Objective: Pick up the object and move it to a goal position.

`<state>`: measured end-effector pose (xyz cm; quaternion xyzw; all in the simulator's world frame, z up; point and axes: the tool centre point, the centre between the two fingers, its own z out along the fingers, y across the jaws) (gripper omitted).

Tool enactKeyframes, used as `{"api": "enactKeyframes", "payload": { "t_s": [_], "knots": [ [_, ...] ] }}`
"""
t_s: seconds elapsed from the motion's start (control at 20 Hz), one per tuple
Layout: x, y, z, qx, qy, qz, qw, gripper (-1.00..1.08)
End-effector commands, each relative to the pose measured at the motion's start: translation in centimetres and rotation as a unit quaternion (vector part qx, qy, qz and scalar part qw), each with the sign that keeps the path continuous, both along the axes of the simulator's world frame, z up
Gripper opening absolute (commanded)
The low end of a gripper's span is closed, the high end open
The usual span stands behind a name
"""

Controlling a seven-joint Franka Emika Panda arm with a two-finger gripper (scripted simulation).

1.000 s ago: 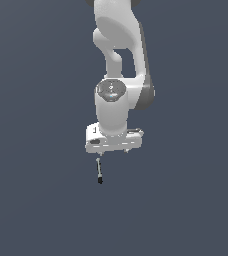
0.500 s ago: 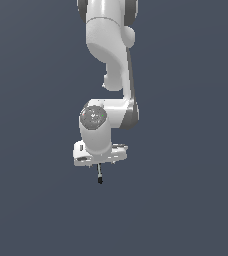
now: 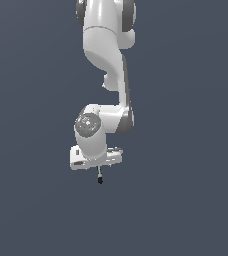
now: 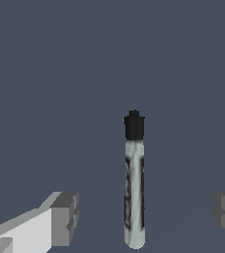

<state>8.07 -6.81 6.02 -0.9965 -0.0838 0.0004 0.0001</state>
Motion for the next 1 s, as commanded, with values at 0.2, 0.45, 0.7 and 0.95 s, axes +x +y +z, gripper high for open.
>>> {"api": "enactKeyframes", "payload": {
  "t_s": [0.2, 0.45, 0.7, 0.95],
  "knots": [
    [0.0, 0.0, -1.3, 0.0, 0.0, 0.0, 1.0, 1.0],
    [-0.1, 0.0, -4.0, 0.0, 0.0, 0.001, 1.0, 1.0],
    [0.0, 0.0, -5.1, 0.0, 0.0, 0.001, 1.0, 1.0],
    [0.1, 0.0, -5.0, 0.0, 0.0, 0.001, 1.0, -1.0]
  ]
}}
